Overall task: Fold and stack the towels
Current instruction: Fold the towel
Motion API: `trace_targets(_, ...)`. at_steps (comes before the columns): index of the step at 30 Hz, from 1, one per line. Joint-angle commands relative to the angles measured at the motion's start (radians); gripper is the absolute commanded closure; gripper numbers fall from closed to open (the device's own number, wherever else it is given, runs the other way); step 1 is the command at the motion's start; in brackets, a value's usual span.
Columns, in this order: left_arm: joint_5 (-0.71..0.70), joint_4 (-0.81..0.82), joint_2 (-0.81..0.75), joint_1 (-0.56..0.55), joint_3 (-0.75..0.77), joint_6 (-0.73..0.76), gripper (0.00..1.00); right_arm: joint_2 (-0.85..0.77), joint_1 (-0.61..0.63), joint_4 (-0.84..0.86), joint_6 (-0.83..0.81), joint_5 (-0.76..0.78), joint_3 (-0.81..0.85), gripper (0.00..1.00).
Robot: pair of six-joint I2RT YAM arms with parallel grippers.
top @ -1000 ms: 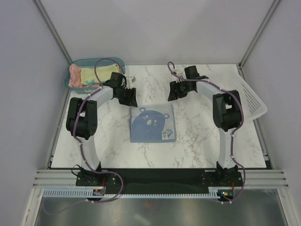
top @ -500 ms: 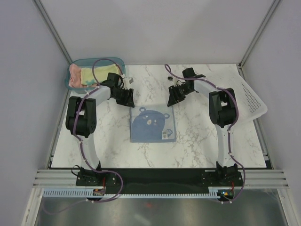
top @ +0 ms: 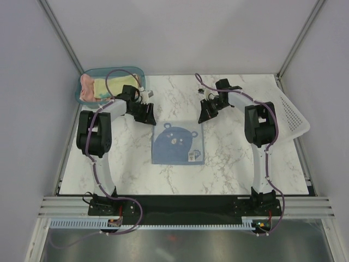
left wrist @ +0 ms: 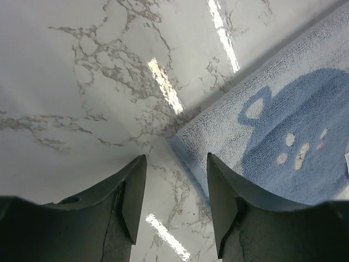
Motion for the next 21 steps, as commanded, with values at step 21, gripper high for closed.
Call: trace_targets(21,0.102,-0.049,0.103,0.003,0.106,0.091,0.49,0.002,-0.028,-0.022,-0.051,-0.059,0.031,0.6)
